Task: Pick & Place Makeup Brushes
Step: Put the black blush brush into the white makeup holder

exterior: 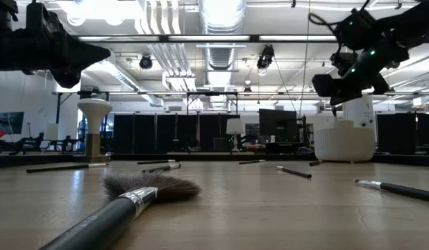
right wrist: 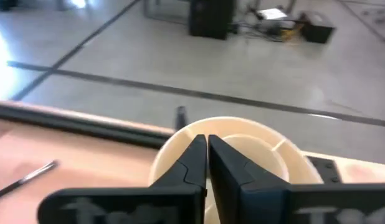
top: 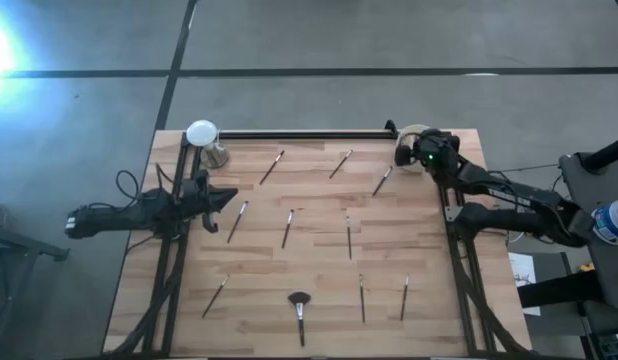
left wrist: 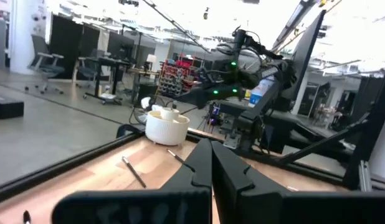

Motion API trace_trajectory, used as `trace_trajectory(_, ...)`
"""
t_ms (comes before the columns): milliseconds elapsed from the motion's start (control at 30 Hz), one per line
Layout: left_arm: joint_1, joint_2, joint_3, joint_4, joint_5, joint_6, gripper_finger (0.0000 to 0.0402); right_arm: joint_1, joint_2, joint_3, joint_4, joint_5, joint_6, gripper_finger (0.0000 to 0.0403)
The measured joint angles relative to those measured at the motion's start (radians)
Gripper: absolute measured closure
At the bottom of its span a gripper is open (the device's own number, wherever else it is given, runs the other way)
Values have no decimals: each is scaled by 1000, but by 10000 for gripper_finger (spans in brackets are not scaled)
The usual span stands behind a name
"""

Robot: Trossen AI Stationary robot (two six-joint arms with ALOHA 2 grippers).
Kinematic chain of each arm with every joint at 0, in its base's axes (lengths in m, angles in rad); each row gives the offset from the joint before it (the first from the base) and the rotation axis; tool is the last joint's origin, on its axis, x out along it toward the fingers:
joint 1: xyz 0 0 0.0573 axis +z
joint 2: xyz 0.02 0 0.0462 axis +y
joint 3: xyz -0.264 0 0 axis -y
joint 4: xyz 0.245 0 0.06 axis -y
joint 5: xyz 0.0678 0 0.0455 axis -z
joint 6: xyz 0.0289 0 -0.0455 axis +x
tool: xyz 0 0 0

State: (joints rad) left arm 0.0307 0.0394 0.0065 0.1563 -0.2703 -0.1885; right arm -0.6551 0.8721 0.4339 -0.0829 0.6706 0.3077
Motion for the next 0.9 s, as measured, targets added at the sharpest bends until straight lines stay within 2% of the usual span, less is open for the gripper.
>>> trace_trajectory(200, 0, 67, 9, 0, -26, -32, 402, 52, -90, -29, -19, -27, -29, 394)
trace_trajectory(333, 0, 133, 14, 2, -87, -49, 402, 50, -117, -20, -40, -46, -72, 394)
trace_trajectory(533, 0, 208, 38, 10, -101, -57, 402, 40, -117, 81, -262, -68, -42, 394)
trace_trajectory(667, 0, 253, 63, 8, -101, -60, 402, 44, -118, 153, -348, -177, -27, 394)
trace_trajectory(767, 0, 306, 98, -1, -100, -93, 402, 67, -117, 161, -340, -254, -26, 394)
trace_trajectory(900, 0, 409, 168, -66, -112, -152, 402, 132, -106, 97, -261, -264, -21, 394)
